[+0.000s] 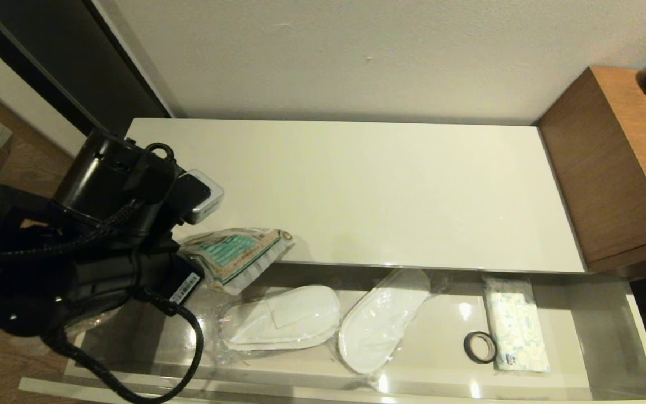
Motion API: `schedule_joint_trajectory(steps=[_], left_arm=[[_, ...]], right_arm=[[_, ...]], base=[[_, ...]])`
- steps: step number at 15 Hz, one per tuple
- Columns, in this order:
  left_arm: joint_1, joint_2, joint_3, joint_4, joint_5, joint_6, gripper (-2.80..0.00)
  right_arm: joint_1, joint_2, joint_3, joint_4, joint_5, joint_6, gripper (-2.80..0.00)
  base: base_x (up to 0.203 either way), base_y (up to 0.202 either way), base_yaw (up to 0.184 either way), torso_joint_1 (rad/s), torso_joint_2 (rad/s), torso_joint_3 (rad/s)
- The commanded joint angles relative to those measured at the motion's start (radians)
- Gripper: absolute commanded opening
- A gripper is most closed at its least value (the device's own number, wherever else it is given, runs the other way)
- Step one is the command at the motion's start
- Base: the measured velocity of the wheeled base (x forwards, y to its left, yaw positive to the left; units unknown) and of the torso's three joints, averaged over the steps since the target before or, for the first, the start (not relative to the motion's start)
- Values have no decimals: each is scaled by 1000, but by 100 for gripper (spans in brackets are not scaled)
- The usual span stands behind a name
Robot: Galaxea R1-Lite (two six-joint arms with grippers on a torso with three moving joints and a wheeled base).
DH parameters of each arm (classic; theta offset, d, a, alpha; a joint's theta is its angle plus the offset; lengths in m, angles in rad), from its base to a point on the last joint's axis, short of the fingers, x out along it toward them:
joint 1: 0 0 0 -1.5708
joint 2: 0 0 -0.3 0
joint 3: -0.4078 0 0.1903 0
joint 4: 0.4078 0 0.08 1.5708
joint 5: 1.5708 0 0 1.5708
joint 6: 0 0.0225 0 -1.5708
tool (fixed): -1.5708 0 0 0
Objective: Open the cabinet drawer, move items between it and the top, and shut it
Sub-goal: Put the solid drinks in the drawer
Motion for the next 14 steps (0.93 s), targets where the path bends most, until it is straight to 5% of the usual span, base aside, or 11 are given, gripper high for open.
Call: schedule_joint_trajectory(steps=[1,5,14], left_arm=[[2,-21,-12,50,-52,-99,-280],[-84,-46,-78,233,-116,-271,-280],[-127,-7,115,188,-99,-280,-280]], right_arm=[[0,0,0,0,0,-1,-280],[0,0,0,0,1,-1,-280],[0,0,0,0,0,-1,-280]], base=[[0,0,0,0,0,0],[0,0,0,0,0,0],[0,0,0,0,0,0]])
